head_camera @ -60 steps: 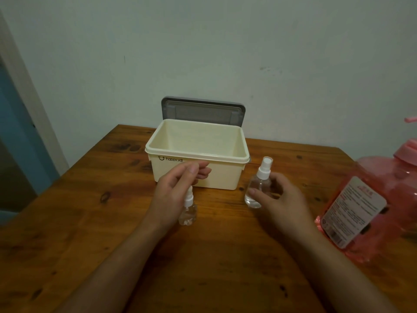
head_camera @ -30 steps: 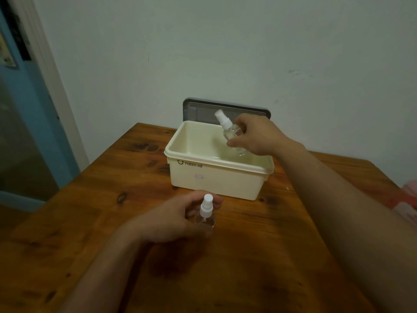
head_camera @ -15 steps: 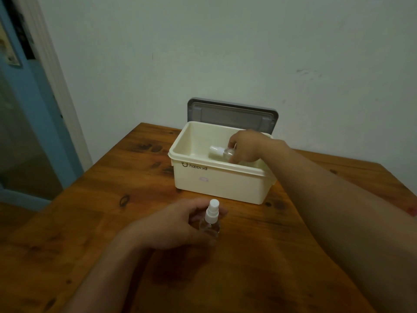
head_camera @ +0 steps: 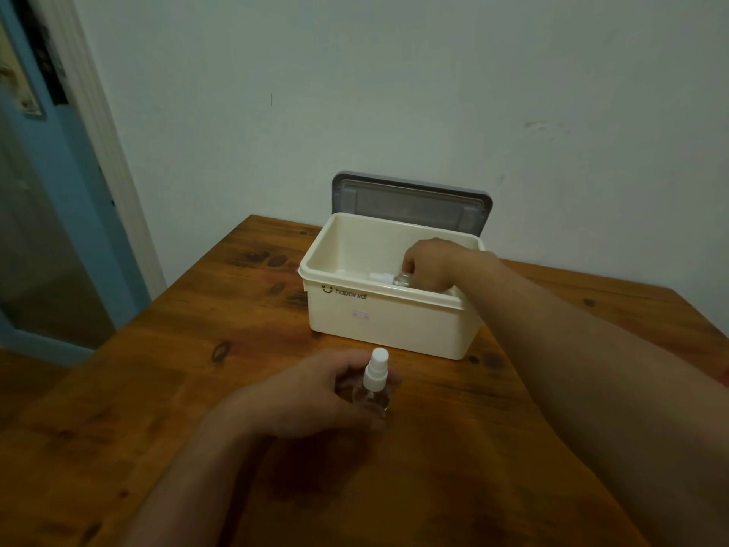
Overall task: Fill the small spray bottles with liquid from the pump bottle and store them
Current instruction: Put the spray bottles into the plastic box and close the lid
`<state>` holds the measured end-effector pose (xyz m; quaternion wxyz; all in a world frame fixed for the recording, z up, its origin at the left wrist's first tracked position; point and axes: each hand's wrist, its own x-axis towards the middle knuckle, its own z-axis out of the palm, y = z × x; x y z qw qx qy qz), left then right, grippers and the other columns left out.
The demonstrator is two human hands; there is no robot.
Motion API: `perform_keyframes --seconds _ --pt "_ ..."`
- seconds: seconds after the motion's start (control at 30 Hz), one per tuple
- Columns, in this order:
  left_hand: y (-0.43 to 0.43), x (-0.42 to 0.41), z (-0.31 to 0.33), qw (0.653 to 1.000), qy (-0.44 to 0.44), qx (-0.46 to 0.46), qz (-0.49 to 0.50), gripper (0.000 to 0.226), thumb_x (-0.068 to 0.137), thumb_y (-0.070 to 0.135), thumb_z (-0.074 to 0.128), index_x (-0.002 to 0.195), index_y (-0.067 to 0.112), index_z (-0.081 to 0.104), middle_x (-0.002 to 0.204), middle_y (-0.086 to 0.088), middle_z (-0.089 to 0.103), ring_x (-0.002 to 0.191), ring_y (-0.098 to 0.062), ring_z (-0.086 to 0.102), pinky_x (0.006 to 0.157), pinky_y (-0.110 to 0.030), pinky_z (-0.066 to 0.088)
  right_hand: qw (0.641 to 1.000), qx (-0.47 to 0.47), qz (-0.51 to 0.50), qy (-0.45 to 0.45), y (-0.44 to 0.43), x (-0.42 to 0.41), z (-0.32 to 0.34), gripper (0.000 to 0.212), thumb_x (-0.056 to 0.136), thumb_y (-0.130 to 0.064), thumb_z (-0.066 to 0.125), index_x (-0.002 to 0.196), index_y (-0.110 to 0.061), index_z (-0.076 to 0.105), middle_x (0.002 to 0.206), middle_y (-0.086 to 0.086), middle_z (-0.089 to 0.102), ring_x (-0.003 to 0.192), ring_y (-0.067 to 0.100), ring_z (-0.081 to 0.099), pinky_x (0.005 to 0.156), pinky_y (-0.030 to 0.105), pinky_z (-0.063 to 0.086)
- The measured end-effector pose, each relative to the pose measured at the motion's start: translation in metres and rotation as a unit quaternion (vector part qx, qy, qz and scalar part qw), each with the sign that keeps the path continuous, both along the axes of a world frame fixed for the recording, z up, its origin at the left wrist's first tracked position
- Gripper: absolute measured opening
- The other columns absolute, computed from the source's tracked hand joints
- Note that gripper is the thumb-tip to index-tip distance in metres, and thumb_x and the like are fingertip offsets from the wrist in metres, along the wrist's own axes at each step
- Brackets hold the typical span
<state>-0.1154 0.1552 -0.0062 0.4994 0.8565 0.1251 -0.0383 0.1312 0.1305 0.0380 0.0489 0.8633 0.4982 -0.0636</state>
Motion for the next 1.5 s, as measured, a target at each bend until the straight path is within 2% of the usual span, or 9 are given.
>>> perform_keyframes --seconds 0.1,0.37,0.67,0.83,1.03,1.17,1.33,1.43,1.5 --pt "-0.001 -0.001 0.001 1.000 -0.001 -0.001 -0.001 0.044 0.083 0.020 0.073 0.114 0.046 0.055 0.108 0.031 0.055 0.092 0.024 0.050 0.070 0.001 0.041 1.000 -0.001 0.003 -0.004 -0.001 -0.001 0.000 0.032 0.089 -0.022 0.066 0.119 -0.011 0.065 0.112 0.008 0.067 0.100 0.022 0.060 0.093 0.034 0.050" --pt "-0.002 -0.001 0.002 1.000 -0.008 0.002 0.002 0.039 0.082 0.022 0.074 0.107 0.046 0.057 0.107 0.028 0.058 0.094 0.023 0.052 0.073 -0.004 0.041 1.000 0.017 -0.001 0.004 -0.006 -0.002 0.004 0.040 0.088 -0.028 0.069 0.125 -0.013 0.063 0.119 0.006 0.065 0.104 0.022 0.058 0.095 0.035 0.049" --pt "-0.005 0.001 0.001 0.999 -0.042 0.005 0.019 0.031 0.082 0.023 0.073 0.106 0.038 0.062 0.107 0.022 0.062 0.096 0.019 0.053 0.076 -0.005 0.041 0.988 0.143 -0.006 0.051 -0.034 -0.019 0.027 0.046 0.089 -0.035 0.067 0.131 -0.017 0.058 0.127 0.002 0.063 0.112 0.020 0.058 0.098 0.034 0.047" --pt "-0.011 0.003 0.000 0.994 -0.094 -0.027 0.053 0.030 0.081 0.019 0.075 0.106 0.031 0.066 0.096 0.023 0.069 0.092 0.011 0.062 0.072 -0.001 0.044 0.938 0.322 -0.012 0.129 -0.066 -0.050 0.033 0.040 0.090 -0.033 0.066 0.129 -0.025 0.059 0.115 -0.008 0.066 0.103 0.008 0.061 0.089 0.023 0.047" --pt "-0.023 0.007 0.005 0.970 -0.184 -0.094 0.127 0.032 0.074 0.017 0.078 0.104 0.023 0.068 0.099 0.003 0.070 0.087 -0.001 0.066 0.067 -0.007 0.048 0.881 0.433 0.016 0.190 -0.102 -0.090 0.032 0.022 0.091 -0.027 0.066 0.112 -0.028 0.068 0.102 -0.019 0.068 0.094 -0.005 0.062 0.084 0.014 0.050" --pt "-0.028 0.010 0.012 0.949 -0.249 -0.081 0.175 0.038 0.066 0.034 0.074 0.103 0.027 0.068 0.099 0.010 0.068 0.088 0.008 0.061 0.064 -0.004 0.046 0.884 0.415 0.042 0.211 -0.122 -0.105 0.031 0.027 0.094 -0.014 0.058 0.112 -0.031 0.067 0.108 -0.019 0.067 0.102 -0.007 0.060 0.084 0.010 0.049" --pt "-0.033 0.013 0.011 0.925 -0.299 -0.096 0.214 0.045 0.063 0.039 0.074 0.105 0.023 0.069 0.103 0.003 0.070 0.095 -0.007 0.063 0.072 -0.014 0.054 0.911 0.335 0.052 0.234 -0.133 -0.110 0.026 0.035 0.089 -0.014 0.061 0.119 -0.032 0.065 0.116 -0.017 0.064 0.108 -0.002 0.058 0.090 0.019 0.051" --pt "-0.035 0.014 0.011 0.922 -0.301 -0.095 0.223 0.043 0.064 0.038 0.074 0.105 0.024 0.069 0.100 -0.001 0.071 0.095 -0.018 0.065 0.079 -0.032 0.058 0.917 0.316 0.064 0.236 -0.134 -0.112 0.024 0.036 0.088 -0.017 0.065 0.119 -0.036 0.063 0.119 -0.018 0.062 0.109 -0.002 0.058 0.092 0.022 0.052" --pt "-0.036 0.014 0.011 0.917 -0.308 -0.111 0.229 0.041 0.067 0.034 0.075 0.105 0.024 0.068 0.097 0.001 0.072 0.093 -0.017 0.067 0.076 -0.032 0.060 0.918 0.310 0.065 0.238 -0.134 -0.111 0.023 0.038 0.088 -0.018 0.066 0.120 -0.036 0.062 0.120 -0.018 0.061 0.109 -0.002 0.057 0.092 0.023 0.053"
